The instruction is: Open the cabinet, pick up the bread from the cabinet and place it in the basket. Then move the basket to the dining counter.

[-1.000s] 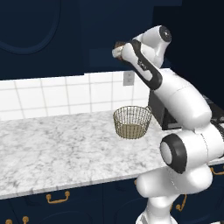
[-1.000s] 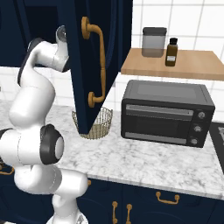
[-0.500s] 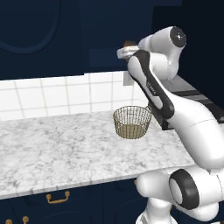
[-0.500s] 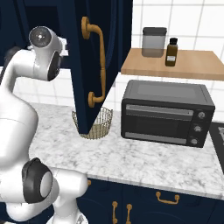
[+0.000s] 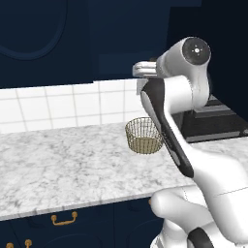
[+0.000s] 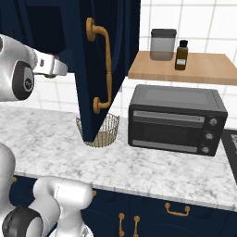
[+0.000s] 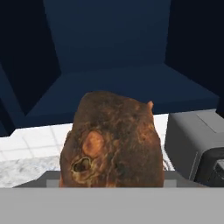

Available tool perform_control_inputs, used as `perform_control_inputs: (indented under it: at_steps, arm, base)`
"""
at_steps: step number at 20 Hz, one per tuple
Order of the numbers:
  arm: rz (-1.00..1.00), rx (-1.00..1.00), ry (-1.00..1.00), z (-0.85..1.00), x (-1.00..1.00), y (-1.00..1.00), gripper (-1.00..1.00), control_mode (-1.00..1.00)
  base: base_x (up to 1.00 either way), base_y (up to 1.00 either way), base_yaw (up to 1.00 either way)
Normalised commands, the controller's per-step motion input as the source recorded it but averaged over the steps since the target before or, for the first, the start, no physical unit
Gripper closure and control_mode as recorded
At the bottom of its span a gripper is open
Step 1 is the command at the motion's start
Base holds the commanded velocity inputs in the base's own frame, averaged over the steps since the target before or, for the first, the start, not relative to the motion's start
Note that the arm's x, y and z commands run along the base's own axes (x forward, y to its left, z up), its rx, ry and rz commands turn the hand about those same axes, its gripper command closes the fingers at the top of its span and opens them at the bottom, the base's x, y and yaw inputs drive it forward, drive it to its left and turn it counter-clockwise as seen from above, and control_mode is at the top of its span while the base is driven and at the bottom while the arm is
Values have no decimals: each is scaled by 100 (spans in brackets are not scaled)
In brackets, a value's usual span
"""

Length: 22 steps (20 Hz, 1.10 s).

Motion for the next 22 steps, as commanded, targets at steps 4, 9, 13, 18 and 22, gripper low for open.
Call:
perform_control_inputs:
  at_steps: [4,9,13,18,22]
  arm:
    - [-25,9,11,-17,-100,0,100,-100]
    - [-26,10,24,-83,-98,2,100,-100]
    - [-22,5,9,-100,-8,1,100,-100]
    - [-6,8,0,-100,89,0,100,-100]
    - [-9,0,3,-72,100,-2,100,-100]
  base:
    - [0,0,0]
    - [0,0,0]
    - [0,0,0]
    - [0,0,0]
    - [0,0,0]
